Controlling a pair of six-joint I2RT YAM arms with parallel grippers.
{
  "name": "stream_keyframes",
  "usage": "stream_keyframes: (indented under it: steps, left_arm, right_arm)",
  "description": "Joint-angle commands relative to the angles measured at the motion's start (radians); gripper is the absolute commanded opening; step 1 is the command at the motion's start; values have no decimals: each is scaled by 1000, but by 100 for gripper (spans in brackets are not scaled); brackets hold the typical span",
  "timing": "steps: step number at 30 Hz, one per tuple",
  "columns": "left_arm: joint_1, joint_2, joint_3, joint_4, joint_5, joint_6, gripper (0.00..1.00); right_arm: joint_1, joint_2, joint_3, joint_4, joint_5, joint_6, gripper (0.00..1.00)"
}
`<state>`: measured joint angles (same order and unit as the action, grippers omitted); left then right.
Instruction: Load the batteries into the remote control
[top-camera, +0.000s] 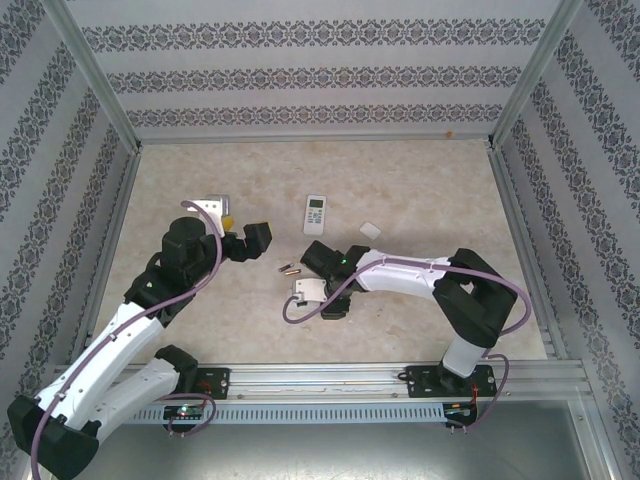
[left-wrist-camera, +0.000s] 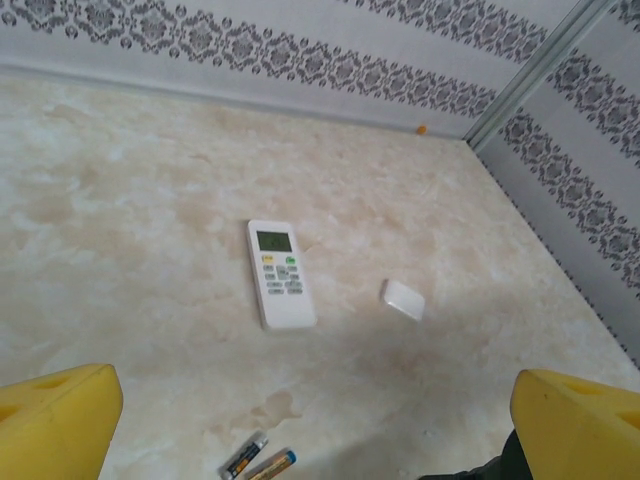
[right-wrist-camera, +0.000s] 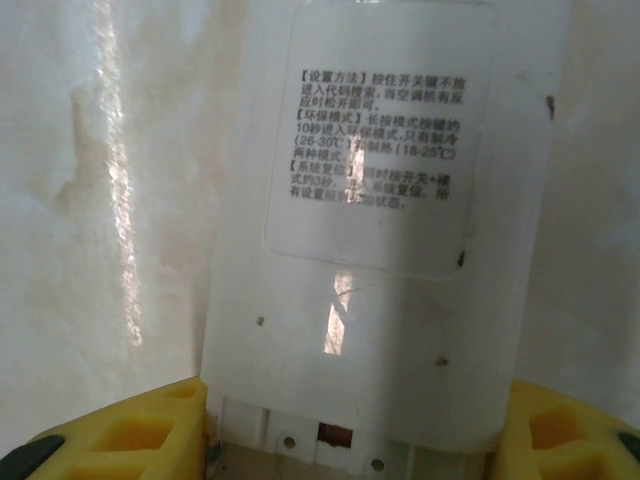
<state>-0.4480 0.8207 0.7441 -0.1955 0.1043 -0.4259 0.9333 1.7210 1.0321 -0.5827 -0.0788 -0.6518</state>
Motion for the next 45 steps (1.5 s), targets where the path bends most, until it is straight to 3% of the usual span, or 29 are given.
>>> stream_keyframes:
  steps: [1, 6, 14, 19, 21, 26, 35, 45]
  left_arm:
    - [12, 15, -13, -17, 17, 27, 100]
    - [12, 47, -7, -51, 1, 49, 100]
    - [13, 78, 25, -121, -8, 74, 100]
    - [14, 55, 21, -118, 2, 60, 100]
    - [14, 50, 17, -110, -1, 55, 100]
    - [12, 50, 30, -135, 3, 58, 100]
    - [18, 20, 32, -168, -5, 59, 100]
    - [22, 37, 28, -153, 20, 56, 100]
  right_arm:
    - [9, 40, 11, -6, 27, -39, 40]
    - [9, 64, -4, -6, 98, -54, 62]
    - [-5, -135, -21, 80, 49, 65, 71]
    - [-16, -225, -26, 289, 32, 487, 67]
    - [-16, -205, -14, 331, 12, 568, 62]
    - [-21, -45, 132, 203, 101, 530, 51]
    - [-31, 244, 387, 24, 78, 488, 50]
    - [-31, 363, 472, -15, 55, 504, 48]
